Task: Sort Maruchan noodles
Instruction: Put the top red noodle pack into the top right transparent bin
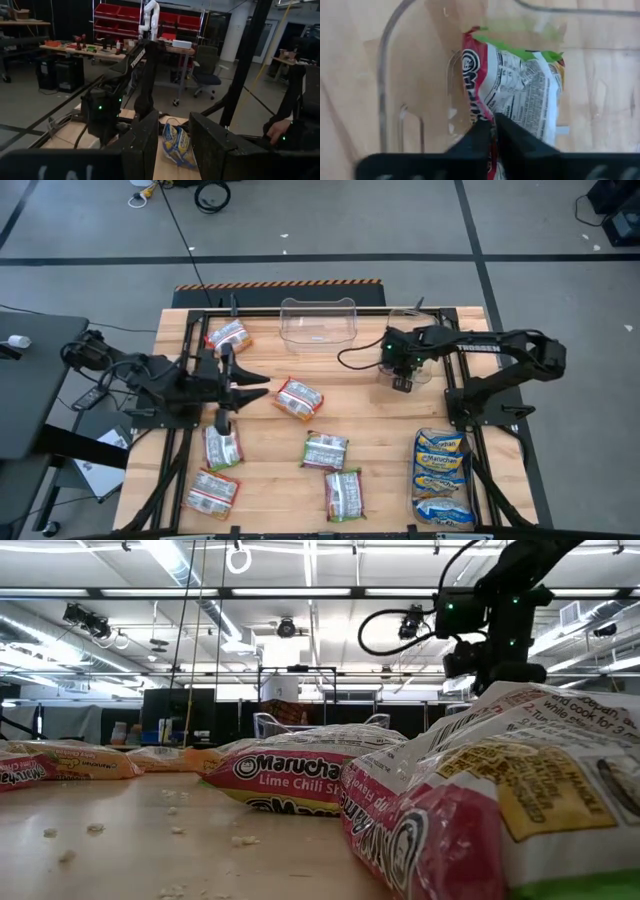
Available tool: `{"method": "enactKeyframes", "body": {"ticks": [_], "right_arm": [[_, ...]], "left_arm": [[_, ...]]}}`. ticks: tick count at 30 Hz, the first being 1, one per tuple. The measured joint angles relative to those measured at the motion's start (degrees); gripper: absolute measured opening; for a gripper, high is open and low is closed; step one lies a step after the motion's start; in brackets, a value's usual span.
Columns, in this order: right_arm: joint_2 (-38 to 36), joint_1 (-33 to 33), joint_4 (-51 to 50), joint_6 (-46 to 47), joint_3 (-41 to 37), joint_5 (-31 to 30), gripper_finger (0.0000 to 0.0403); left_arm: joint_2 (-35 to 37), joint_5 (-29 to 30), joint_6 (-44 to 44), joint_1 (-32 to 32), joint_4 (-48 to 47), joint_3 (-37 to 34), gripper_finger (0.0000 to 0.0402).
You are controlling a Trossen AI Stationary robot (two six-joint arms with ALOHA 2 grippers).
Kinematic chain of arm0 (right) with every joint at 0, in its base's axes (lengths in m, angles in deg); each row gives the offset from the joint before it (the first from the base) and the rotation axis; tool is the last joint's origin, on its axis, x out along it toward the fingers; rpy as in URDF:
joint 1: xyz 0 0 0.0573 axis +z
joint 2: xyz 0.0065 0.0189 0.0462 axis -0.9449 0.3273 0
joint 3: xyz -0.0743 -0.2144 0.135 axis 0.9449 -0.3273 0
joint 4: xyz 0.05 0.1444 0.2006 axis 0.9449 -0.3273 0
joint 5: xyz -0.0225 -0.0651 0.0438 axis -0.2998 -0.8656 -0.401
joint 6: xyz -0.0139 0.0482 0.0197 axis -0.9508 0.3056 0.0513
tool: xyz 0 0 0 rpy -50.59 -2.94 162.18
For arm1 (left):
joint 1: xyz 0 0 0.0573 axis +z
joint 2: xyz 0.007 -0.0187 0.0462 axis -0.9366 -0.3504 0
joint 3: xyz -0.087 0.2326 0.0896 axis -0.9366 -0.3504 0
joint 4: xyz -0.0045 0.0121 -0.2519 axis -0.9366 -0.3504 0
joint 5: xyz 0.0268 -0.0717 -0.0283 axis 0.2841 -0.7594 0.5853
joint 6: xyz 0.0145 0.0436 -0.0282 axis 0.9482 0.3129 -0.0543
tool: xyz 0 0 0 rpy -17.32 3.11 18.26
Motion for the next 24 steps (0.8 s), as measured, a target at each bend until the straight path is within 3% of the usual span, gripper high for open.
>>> {"method": "enactKeyframes", "body": {"ticks": [6,18,24], "right_arm": [[-5.17,-0.69,-5.27,-4.87,3.84,6.84,0.0007],[-5.06,-16.76,1.97,-17.3,-1.53,34.51,0.0003],[-3.19,-18.92,2.48,-20.91,-2.66,37.1,0.001]], "left_arm": [[0.83,-0.08,-0.46,-0.11,-0.76,0.0,0.0114],[-0.94,-1.16,-2.73,-0.11,5.9,0.07,0.0114],[-3.38,-0.79,-1.7,0.09,12.74,0.04,0.0114]]}}
